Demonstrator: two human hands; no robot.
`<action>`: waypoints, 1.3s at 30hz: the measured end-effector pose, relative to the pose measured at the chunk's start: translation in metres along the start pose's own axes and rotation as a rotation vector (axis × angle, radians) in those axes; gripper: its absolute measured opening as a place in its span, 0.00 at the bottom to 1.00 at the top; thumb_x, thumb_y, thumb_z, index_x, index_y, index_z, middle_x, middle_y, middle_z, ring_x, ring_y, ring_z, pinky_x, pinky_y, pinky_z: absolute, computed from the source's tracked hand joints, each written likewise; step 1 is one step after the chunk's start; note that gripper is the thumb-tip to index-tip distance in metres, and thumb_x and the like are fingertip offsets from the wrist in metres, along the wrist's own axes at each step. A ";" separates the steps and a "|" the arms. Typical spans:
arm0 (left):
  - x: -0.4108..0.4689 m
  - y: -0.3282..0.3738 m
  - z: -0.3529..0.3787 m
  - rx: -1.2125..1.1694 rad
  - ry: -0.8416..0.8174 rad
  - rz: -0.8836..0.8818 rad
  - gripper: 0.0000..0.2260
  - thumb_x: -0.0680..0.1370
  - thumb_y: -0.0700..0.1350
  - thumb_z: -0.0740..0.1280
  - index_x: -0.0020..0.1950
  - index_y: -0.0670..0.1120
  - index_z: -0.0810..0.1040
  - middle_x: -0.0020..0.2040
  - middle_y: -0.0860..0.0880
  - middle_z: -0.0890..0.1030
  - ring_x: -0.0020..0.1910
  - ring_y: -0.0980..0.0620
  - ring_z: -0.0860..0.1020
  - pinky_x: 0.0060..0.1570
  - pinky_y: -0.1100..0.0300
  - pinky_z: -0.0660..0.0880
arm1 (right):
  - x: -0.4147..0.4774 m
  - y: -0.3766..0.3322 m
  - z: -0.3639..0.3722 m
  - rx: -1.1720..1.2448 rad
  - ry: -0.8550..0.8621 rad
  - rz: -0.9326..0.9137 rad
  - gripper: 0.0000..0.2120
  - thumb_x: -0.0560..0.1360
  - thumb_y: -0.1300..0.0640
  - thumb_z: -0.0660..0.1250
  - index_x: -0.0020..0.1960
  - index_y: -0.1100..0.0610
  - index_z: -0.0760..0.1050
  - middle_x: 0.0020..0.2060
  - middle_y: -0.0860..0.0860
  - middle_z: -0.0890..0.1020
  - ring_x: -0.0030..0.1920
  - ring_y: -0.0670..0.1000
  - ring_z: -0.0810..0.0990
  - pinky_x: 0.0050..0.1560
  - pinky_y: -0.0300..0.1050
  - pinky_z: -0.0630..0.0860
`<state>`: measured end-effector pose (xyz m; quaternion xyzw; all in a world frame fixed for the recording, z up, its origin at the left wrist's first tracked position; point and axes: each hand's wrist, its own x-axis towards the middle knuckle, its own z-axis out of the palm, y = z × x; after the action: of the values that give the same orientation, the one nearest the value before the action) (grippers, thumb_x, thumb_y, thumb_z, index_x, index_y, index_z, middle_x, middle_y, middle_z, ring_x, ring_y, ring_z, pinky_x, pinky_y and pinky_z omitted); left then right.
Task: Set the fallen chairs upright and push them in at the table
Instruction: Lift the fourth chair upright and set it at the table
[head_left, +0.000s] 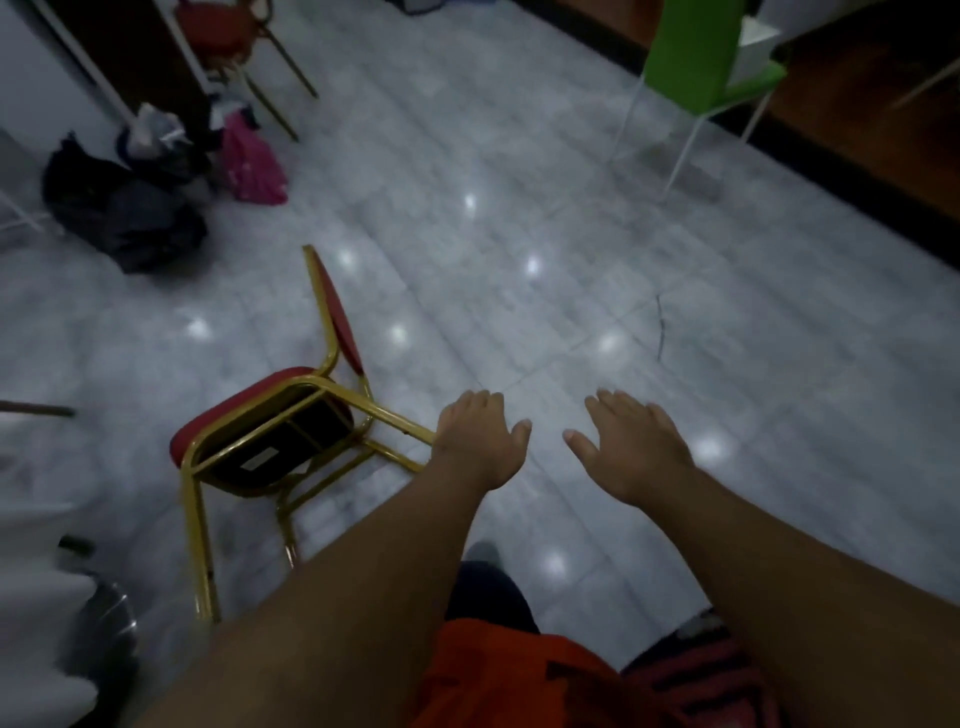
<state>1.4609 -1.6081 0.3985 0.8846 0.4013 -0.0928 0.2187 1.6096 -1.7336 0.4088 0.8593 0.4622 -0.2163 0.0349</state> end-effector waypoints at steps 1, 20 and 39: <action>0.020 0.000 -0.002 -0.006 0.011 -0.017 0.27 0.84 0.59 0.56 0.76 0.41 0.66 0.76 0.42 0.69 0.76 0.42 0.64 0.74 0.48 0.60 | 0.024 0.002 -0.009 -0.024 -0.005 -0.026 0.34 0.82 0.36 0.48 0.81 0.54 0.52 0.82 0.52 0.54 0.81 0.52 0.50 0.80 0.55 0.47; 0.372 -0.085 -0.117 -0.235 0.104 -0.436 0.28 0.84 0.57 0.57 0.79 0.41 0.61 0.79 0.42 0.65 0.79 0.43 0.61 0.77 0.49 0.56 | 0.461 -0.067 -0.154 -0.216 -0.154 -0.430 0.33 0.83 0.37 0.48 0.82 0.54 0.51 0.82 0.52 0.53 0.81 0.52 0.50 0.80 0.54 0.45; 0.491 -0.311 -0.151 -0.685 0.254 -1.110 0.29 0.84 0.57 0.57 0.80 0.43 0.59 0.79 0.42 0.64 0.79 0.42 0.61 0.78 0.46 0.59 | 0.723 -0.369 -0.157 -0.526 -0.339 -1.053 0.32 0.82 0.38 0.53 0.81 0.53 0.54 0.81 0.52 0.57 0.81 0.53 0.54 0.80 0.53 0.49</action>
<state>1.5499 -1.0289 0.2683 0.4313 0.8267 0.0461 0.3583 1.7108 -0.9192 0.3099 0.4316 0.8508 -0.2168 0.2071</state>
